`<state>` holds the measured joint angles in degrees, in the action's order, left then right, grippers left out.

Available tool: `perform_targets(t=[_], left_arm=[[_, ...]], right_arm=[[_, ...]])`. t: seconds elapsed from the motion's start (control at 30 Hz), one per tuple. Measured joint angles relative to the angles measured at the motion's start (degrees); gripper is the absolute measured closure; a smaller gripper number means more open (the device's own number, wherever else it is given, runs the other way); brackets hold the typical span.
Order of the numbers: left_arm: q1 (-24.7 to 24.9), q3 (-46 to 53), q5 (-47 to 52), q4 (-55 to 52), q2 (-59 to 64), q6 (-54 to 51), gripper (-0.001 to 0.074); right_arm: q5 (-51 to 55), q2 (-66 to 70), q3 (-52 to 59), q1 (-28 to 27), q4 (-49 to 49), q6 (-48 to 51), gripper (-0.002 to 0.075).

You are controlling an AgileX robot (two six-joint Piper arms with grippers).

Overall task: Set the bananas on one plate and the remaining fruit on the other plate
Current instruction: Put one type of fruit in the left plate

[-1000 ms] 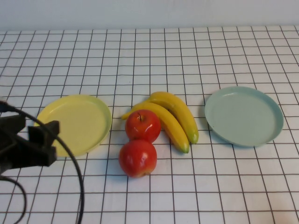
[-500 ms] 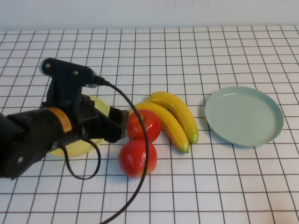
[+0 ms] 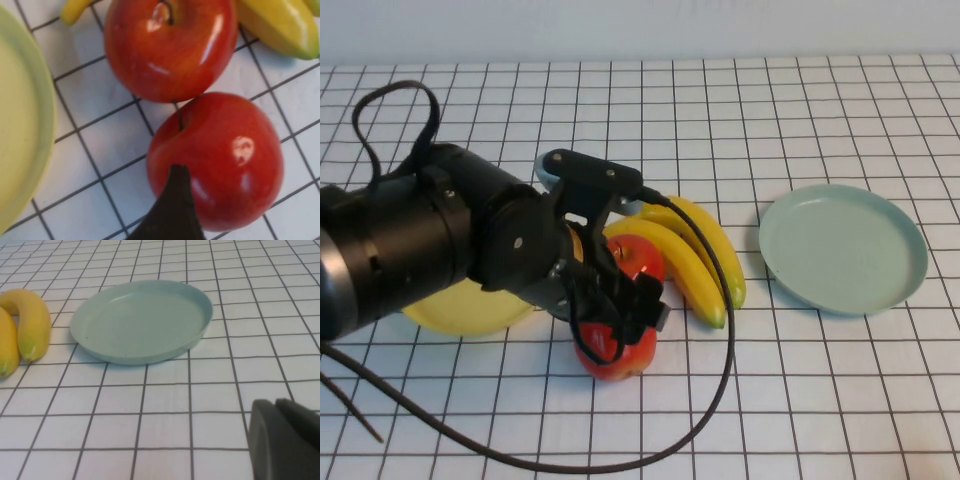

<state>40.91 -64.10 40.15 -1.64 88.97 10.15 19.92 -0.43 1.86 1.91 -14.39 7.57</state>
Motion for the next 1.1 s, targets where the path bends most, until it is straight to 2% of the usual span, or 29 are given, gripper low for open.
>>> perform_targets(t=[0.43,0.8,1.1], left_arm=[[0.7,-0.9,0.4,0.7,6.0,-4.0,0.0149],[0.7,-0.9,-3.6,-0.6,8.1,-10.6,0.0149],[0.7,-1.5,-8.3,-1.0,10.1,-11.3,0.0146]], right_arm=[[0.0,0.0,0.0,0.0,0.0,0.0,0.0741],[0.0,0.0,0.0,0.0,0.0,0.0,0.0741],[0.0,0.0,0.0,0.0,0.0,0.0,0.0741]])
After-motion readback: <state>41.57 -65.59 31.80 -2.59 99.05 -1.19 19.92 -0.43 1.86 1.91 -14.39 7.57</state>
